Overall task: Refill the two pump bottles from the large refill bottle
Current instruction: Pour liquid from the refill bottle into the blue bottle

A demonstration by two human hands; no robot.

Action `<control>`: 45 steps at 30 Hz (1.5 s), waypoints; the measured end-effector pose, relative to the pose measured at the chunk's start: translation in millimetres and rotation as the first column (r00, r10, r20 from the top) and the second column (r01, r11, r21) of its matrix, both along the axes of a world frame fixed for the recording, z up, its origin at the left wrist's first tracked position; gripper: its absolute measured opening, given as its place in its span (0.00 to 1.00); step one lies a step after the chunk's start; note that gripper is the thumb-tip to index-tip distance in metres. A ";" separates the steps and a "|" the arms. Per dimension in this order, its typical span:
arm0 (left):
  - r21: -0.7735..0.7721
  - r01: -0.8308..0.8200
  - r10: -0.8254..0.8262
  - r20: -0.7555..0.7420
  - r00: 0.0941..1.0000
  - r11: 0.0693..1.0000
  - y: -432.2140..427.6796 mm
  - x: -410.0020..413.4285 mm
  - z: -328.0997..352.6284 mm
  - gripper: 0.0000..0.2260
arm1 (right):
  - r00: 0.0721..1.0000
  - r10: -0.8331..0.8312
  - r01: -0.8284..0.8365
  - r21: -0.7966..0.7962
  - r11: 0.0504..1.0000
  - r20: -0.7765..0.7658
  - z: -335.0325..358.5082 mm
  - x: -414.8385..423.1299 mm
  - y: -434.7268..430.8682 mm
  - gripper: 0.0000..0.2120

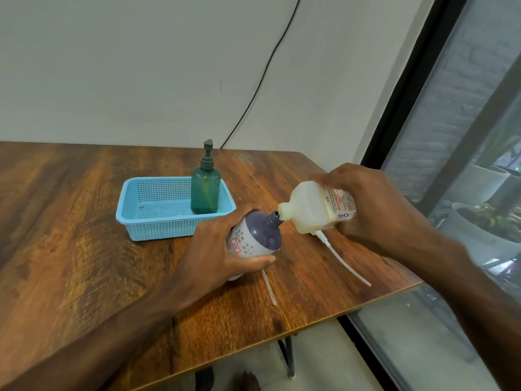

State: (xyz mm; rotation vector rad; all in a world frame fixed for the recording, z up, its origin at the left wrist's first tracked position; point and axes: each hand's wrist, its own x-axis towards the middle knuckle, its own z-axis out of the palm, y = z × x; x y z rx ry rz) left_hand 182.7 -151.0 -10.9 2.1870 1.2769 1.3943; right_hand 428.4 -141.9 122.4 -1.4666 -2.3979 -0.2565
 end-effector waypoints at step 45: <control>0.006 0.009 -0.010 0.016 1.000 1.000 -3.1 1.2 2.9 0.32 | 0.998 -0.033 0.032 0.023 0.999 0.047 4.9 -7.3 -6.9 0.37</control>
